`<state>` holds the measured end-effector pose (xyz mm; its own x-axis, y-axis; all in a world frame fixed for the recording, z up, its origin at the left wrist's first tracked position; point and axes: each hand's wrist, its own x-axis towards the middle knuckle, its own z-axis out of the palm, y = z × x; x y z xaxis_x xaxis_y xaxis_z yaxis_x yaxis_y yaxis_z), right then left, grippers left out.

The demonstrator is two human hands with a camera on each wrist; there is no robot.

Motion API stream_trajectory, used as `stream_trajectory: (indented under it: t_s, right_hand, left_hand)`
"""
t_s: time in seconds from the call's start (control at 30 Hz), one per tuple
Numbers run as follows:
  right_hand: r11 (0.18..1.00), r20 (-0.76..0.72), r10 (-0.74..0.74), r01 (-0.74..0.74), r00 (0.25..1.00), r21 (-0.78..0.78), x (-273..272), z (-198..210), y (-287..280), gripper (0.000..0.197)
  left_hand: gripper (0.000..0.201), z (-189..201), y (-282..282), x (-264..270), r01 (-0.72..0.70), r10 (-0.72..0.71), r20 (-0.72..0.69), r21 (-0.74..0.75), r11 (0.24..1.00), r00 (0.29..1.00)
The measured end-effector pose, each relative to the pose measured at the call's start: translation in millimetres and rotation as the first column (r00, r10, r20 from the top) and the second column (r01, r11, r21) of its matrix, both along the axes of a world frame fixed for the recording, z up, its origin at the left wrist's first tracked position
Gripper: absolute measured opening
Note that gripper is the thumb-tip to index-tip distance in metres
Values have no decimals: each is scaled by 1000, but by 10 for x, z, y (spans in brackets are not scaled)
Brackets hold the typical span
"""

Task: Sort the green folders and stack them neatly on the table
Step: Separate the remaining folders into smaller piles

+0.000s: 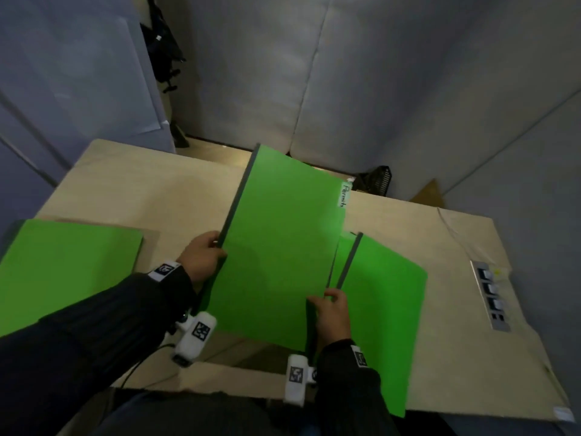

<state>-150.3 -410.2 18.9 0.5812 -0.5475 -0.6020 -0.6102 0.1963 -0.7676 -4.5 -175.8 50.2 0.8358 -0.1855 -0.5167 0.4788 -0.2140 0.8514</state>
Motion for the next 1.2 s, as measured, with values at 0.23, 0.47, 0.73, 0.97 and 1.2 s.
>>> stream_trajectory:
  t_s: [0.23,0.47,0.73,0.97,1.2]
  right_hand:
    - [938,-131,-210,162,969,-306,-939,16,-1209,41]
    - [955,-503,-168,14,848,-296,-1383,-495,-1587,70]
    - [964,-407,-227,147,885,-220,-1364,-683,-1283,87]
    - [976,-325,-206,169,923,-139,-1208,-474,-791,54]
    - [977,69,-140,127,988,169,-420,-117,-351,96]
  left_hand:
    - [32,-360,-1376,-530,579,-575,-73,134,804,815]
    - [89,-745,-2178,-1006,622,-606,-161,316,716,779]
    - [64,-862,-2041,-874,532,-417,-370,299,792,830]
    - [44,-672,-1514,-707,498,-487,-111,257,828,866]
    - [54,-176,-443,-360,463,-470,202,82,883,859]
